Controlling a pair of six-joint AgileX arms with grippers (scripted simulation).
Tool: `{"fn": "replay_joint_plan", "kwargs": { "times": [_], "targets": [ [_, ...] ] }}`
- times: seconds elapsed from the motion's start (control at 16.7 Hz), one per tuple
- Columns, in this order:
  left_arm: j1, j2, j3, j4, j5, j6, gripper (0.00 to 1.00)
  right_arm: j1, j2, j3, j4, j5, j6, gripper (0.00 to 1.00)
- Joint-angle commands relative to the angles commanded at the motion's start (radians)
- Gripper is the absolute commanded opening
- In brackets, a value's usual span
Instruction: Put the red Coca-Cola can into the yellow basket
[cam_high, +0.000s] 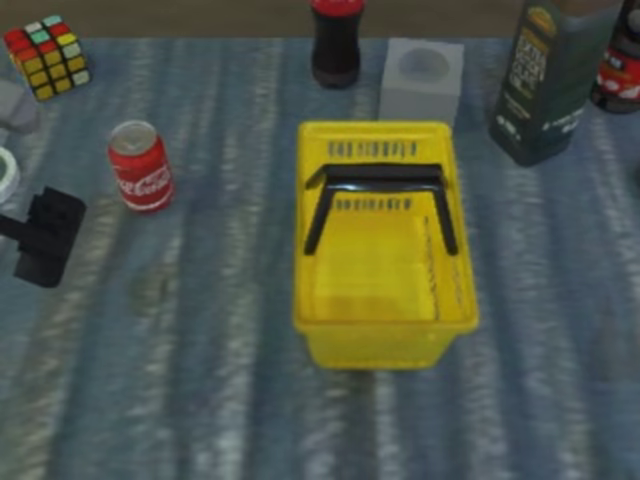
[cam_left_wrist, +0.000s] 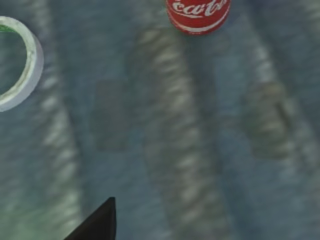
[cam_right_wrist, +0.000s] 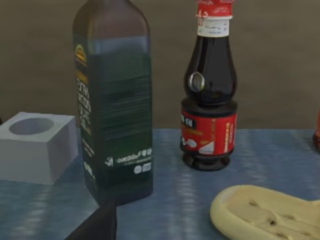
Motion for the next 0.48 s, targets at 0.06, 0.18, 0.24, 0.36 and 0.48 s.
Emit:
{"fn": "replay_joint_plan", "kwargs": {
  "times": [0.06, 0.18, 0.24, 0.36, 0.48],
  "targets": [
    [-0.008, 0.107, 0.098, -0.069, 0.000, 0.028, 1.00, 0.000, 0.000, 0.000, 0.000, 0.000, 0.000, 1.00],
    [-0.022, 0.318, 0.299, -0.202, 0.000, 0.082, 1.00, 0.000, 0.000, 0.000, 0.000, 0.000, 0.000, 1.00],
    [-0.028, 0.422, 0.400, -0.265, -0.001, 0.109, 1.00, 0.000, 0.000, 0.000, 0.000, 0.000, 0.000, 1.00],
    [-0.038, 0.622, 0.602, -0.384, -0.003, 0.162, 1.00, 0.000, 0.000, 0.000, 0.000, 0.000, 0.000, 1.00],
    [-0.045, 0.807, 0.800, -0.490, -0.007, 0.211, 1.00, 0.000, 0.000, 0.000, 0.000, 0.000, 0.000, 1.00]
  ]
}}
